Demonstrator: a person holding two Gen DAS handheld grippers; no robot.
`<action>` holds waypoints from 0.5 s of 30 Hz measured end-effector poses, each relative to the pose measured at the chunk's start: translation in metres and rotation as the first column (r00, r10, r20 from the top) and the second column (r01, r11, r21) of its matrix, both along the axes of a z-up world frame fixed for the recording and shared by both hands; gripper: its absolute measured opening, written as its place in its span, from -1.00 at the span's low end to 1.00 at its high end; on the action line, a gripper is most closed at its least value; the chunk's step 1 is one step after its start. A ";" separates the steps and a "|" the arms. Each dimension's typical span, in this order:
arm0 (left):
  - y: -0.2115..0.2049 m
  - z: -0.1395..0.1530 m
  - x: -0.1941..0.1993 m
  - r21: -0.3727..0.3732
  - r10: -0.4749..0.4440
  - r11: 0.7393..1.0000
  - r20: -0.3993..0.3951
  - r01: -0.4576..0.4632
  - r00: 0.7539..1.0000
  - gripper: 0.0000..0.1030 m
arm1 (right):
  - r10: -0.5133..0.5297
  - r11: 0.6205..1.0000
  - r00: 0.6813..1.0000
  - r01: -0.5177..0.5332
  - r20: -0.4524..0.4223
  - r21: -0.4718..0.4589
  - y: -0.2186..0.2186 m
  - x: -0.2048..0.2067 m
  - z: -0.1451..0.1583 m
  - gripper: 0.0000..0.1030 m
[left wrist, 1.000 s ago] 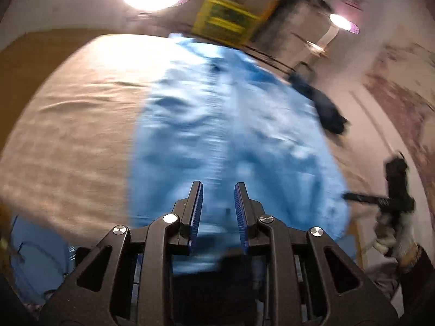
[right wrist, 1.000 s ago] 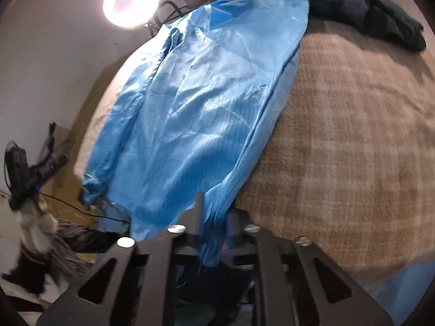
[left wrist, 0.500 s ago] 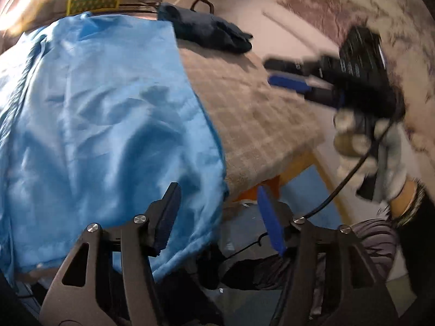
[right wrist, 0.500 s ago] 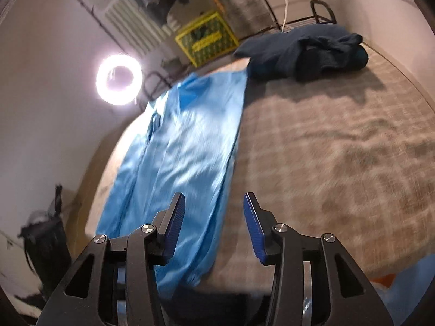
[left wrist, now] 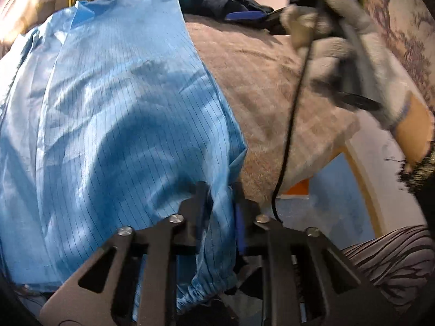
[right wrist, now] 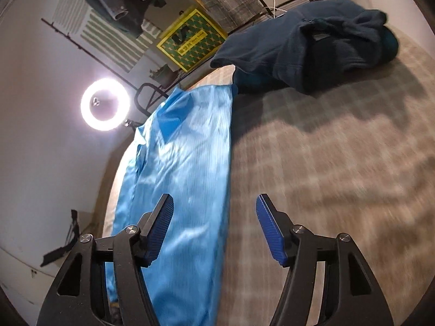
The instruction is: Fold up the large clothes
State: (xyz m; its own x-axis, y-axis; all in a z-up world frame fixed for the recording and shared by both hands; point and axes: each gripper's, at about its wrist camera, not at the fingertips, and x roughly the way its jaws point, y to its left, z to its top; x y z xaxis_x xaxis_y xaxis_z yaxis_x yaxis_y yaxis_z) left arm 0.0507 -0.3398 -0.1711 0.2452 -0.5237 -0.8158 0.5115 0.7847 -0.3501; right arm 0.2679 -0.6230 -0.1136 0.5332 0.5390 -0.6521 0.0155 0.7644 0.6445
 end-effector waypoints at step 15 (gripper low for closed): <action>0.075 0.017 0.016 -0.262 0.082 0.957 -0.165 -0.124 0.983 -0.83 | -0.077 0.997 0.997 0.077 -0.027 -0.013 0.025 0.112 -0.050 -0.37</action>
State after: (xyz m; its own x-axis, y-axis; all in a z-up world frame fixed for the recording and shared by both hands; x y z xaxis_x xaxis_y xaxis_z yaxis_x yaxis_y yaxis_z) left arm 0.0666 -0.2651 -0.1541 0.1941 -0.7079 -0.6791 0.3579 0.6957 -0.6228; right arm 0.3803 -0.5984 -0.1633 0.5544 0.4892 -0.6734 0.0921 0.7680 0.6337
